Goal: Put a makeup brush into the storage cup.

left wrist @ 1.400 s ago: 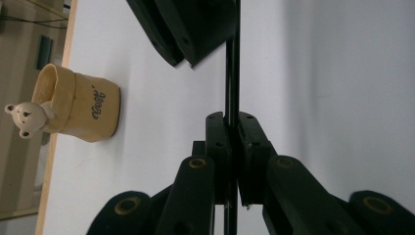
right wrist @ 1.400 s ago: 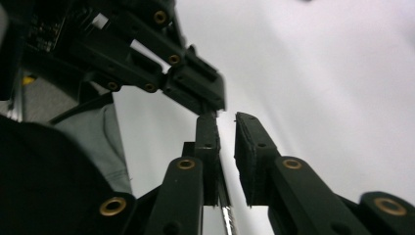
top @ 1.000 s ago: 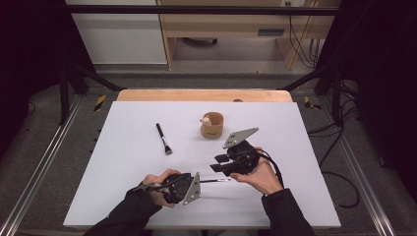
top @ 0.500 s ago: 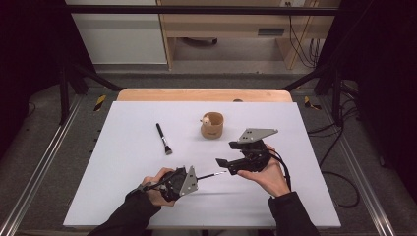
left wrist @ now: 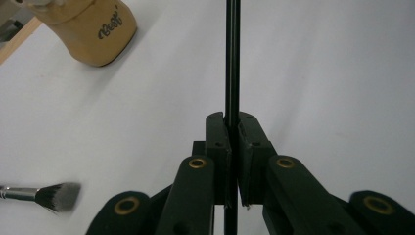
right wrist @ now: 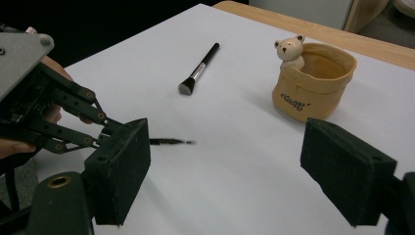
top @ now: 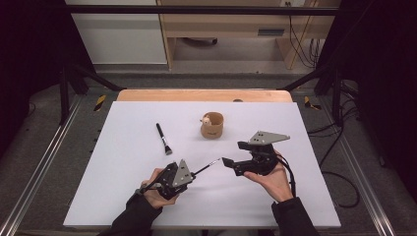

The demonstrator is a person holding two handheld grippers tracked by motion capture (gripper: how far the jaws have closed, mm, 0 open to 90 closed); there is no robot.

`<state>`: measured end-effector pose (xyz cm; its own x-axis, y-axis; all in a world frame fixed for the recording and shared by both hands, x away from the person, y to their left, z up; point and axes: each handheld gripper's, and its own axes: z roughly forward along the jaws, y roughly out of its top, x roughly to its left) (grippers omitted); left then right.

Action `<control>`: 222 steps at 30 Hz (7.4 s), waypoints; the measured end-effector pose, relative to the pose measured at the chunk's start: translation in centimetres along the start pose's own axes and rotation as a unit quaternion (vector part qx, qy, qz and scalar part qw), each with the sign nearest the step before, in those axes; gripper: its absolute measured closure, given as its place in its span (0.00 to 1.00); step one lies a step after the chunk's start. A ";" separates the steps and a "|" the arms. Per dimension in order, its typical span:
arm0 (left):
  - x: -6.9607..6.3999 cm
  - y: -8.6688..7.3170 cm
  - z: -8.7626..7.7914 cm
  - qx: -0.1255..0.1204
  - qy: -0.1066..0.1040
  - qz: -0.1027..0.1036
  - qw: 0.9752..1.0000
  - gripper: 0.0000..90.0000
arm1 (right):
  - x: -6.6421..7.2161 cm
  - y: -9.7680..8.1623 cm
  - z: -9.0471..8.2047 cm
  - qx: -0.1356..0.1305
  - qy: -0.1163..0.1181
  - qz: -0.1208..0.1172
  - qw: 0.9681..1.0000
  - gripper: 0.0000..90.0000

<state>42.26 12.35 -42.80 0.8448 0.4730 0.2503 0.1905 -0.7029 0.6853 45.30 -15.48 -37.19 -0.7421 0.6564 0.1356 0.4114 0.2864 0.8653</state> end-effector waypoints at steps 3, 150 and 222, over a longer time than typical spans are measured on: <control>0.1 -0.1 0.0 -0.009 0.004 -0.025 1.000 0.94 | -0.1 -0.5 0.0 -0.006 0.000 0.010 1.000 0.20; 1.5 -0.9 -2.8 -0.155 0.015 -0.178 0.972 0.25 | 0.4 -3.4 0.4 -0.128 -0.016 0.098 0.987 0.94; 7.4 -9.2 -7.8 -0.130 0.104 -0.210 0.963 0.09 | -2.2 5.1 3.3 -0.111 -0.109 0.047 0.987 0.94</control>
<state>42.84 26.44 -41.89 0.5975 0.8015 0.0259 0.3392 -0.2819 0.8975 50.74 -13.19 -34.70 -0.5650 0.8142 0.1339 0.3281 0.0728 0.9418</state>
